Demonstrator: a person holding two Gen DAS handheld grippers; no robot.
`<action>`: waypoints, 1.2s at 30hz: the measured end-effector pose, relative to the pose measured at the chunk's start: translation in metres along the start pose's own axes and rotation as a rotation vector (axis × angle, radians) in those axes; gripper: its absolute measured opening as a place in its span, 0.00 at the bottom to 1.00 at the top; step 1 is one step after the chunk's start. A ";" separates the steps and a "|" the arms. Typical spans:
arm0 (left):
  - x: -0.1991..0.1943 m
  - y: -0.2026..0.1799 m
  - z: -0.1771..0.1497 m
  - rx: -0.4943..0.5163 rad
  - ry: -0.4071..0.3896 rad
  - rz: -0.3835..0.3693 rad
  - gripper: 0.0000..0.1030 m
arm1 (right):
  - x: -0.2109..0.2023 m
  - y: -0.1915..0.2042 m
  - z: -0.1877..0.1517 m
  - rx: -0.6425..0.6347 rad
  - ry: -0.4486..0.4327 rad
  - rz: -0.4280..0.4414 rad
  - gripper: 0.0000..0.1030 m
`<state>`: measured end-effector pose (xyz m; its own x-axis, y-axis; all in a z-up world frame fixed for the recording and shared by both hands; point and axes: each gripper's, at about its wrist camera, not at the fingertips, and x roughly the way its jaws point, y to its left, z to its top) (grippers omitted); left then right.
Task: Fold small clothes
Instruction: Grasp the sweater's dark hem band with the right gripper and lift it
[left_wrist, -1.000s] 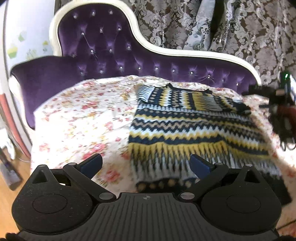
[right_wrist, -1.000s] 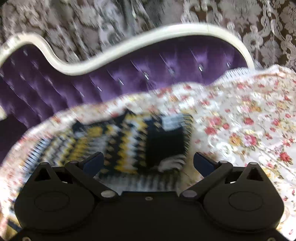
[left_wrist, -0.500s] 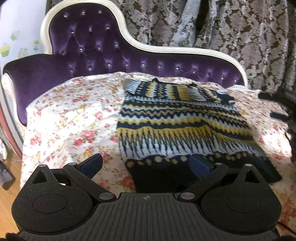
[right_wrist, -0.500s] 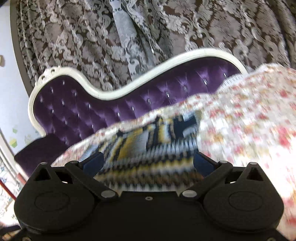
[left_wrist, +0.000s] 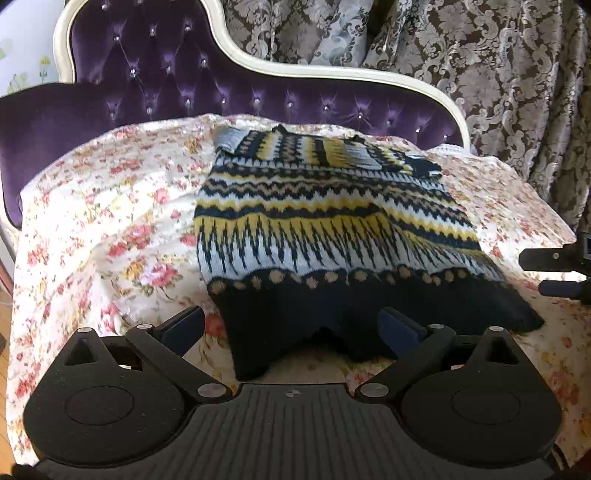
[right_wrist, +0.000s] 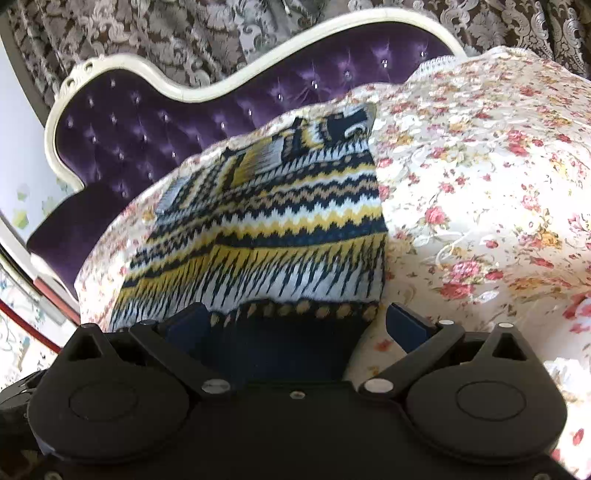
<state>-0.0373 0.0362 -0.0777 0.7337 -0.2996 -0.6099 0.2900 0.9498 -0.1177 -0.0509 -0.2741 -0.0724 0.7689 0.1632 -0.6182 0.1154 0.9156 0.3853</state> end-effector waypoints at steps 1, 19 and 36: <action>0.001 0.001 -0.001 -0.005 0.006 -0.005 0.98 | 0.002 0.000 0.001 0.009 0.017 0.008 0.99; 0.014 0.013 -0.005 -0.080 0.109 -0.065 0.98 | 0.026 -0.016 -0.002 0.173 0.161 0.121 0.99; 0.029 0.040 0.011 -0.272 0.118 -0.233 0.98 | 0.020 -0.017 -0.008 0.173 0.119 0.182 0.99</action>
<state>0.0024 0.0649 -0.0918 0.5869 -0.5129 -0.6264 0.2553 0.8515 -0.4581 -0.0421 -0.2836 -0.0966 0.7085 0.3704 -0.6007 0.0959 0.7927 0.6020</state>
